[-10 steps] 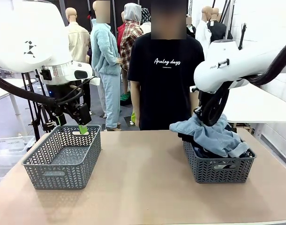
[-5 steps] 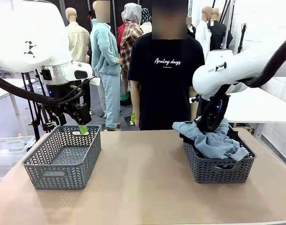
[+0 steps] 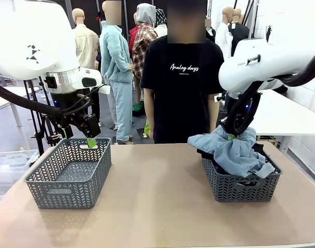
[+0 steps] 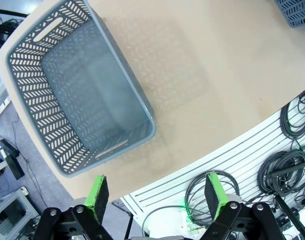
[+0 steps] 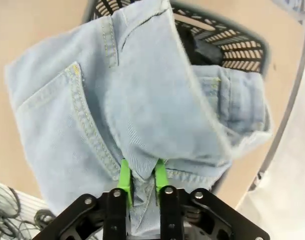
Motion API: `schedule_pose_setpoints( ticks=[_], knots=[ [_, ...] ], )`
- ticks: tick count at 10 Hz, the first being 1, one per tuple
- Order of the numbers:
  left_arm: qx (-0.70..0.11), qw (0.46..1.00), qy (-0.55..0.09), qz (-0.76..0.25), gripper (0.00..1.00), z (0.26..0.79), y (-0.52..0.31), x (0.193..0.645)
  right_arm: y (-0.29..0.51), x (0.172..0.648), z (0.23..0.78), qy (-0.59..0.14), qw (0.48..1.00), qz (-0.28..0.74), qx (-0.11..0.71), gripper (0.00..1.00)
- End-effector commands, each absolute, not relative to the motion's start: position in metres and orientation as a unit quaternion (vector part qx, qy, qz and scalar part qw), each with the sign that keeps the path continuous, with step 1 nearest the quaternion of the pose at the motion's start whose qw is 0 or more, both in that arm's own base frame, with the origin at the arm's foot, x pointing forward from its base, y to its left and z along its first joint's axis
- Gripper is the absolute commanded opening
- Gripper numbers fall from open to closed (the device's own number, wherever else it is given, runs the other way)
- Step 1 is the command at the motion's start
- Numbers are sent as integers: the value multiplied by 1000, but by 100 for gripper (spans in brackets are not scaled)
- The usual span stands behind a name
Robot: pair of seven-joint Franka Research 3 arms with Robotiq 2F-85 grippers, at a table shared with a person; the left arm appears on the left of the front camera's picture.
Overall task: Sort the tops and bottoms.
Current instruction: Sort the clothes according to human instructions.
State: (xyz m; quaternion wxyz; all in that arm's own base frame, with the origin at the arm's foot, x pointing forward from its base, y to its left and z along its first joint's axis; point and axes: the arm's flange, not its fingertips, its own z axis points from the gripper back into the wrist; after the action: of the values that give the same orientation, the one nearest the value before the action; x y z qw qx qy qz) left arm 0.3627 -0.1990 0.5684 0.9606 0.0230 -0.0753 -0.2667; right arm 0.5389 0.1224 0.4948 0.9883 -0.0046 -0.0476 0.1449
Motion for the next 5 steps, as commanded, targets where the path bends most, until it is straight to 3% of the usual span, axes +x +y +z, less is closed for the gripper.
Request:
schedule_pose_setpoints(
  ticks=[1,3,5],
  knots=[
    [24,960,-80,-266,100,569,-197,363,118,521,510,-60,990,126,-14,65],
    [24,960,-80,-266,100,569,-197,363,119,517,522,-73,990,123,-18,100],
    [24,960,-80,-266,100,569,-197,363,122,512,536,-87,989,117,-26,100]
  ],
)
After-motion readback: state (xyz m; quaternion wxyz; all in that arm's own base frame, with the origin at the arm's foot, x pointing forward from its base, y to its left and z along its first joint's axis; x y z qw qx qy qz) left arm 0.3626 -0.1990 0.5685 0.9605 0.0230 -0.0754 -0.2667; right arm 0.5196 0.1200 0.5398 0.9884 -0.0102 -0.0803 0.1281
